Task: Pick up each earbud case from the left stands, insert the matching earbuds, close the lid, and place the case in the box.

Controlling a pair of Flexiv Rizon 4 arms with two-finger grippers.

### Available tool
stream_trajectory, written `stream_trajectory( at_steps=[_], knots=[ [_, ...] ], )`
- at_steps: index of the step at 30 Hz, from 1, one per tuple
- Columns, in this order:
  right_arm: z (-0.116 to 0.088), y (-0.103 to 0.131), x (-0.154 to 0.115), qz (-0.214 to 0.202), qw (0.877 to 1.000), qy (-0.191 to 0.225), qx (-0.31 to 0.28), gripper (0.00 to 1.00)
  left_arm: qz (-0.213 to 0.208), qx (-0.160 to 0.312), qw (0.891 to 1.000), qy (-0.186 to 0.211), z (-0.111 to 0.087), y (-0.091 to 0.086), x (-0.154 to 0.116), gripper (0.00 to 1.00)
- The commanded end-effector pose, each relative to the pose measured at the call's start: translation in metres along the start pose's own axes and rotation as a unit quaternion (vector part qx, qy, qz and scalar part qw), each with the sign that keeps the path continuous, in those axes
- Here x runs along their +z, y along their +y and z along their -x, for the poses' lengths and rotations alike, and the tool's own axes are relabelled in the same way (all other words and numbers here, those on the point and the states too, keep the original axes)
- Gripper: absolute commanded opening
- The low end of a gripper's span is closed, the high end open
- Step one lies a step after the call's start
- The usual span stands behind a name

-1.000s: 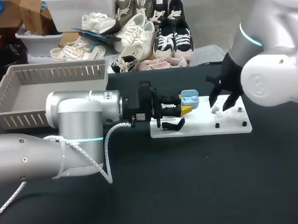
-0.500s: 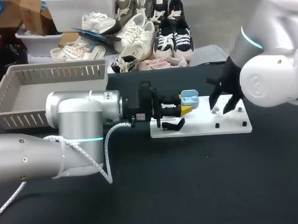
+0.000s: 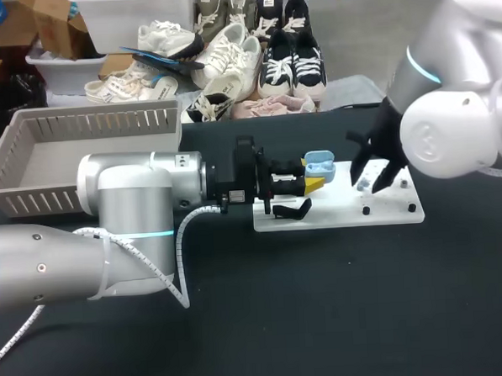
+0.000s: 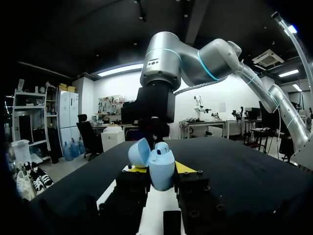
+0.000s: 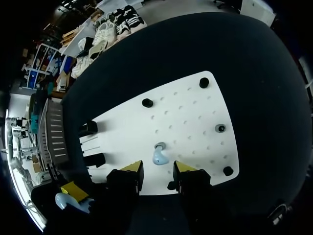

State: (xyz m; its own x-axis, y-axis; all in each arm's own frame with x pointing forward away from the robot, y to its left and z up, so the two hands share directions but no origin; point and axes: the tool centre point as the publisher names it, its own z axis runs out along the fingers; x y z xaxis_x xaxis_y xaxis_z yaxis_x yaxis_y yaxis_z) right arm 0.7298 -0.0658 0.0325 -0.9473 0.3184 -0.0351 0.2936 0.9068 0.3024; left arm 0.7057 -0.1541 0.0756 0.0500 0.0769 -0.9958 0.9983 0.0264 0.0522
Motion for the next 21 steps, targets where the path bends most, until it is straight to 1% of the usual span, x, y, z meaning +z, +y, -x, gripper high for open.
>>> stream_trajectory(
  at_steps=[1,15,21],
  knots=[
    [0.0008,0.0010,0.0014,0.004,1.000,-0.001,0.002,0.37,0.001,0.001,1.000,-0.001,-0.0007,-0.0001,0.0002,0.00],
    [0.0013,0.0032,0.0041,0.010,1.000,-0.004,0.007,0.37,0.001,0.001,1.000,-0.001,-0.0007,-0.0001,0.0002,0.00],
    [0.0028,0.0004,0.0045,0.009,1.000,-0.004,0.012,0.36,0.001,0.001,1.000,-0.001,-0.0007,-0.0001,0.0002,0.00]
  ],
)
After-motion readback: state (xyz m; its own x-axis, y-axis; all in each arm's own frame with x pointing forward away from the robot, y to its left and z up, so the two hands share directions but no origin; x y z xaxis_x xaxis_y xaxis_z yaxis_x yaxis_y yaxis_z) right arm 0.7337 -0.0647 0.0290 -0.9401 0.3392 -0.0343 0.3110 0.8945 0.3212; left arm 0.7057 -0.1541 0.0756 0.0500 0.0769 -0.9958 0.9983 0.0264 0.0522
